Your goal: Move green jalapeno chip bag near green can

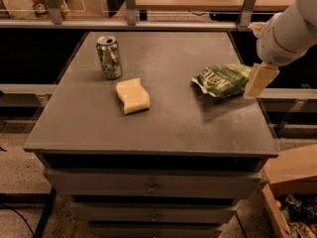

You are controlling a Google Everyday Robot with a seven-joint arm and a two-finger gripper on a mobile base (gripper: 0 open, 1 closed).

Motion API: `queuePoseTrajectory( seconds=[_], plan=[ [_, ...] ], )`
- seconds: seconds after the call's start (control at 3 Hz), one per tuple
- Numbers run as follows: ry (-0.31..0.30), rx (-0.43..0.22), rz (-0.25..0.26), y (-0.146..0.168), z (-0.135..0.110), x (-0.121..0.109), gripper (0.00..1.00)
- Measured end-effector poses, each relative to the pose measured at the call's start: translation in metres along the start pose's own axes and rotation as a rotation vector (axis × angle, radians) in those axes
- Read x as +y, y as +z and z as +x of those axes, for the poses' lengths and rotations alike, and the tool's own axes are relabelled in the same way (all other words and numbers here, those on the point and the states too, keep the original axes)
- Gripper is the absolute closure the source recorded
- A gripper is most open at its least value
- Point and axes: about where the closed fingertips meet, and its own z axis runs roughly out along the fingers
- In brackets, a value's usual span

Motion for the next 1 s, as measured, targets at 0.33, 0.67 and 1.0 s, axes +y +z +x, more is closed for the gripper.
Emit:
queuePoseTrajectory(
  seconds=[0.33, 0.67, 1.0],
  plan=[
    [0.022, -0.017, -0.008, 0.014, 0.005, 0.008, 0.00],
    [0.014, -0.035, -0.014, 0.025, -0.001, 0.012, 0.00],
    [-0.010, -0.045, -0.026, 0.036, -0.011, 0.016, 0.00]
  ],
)
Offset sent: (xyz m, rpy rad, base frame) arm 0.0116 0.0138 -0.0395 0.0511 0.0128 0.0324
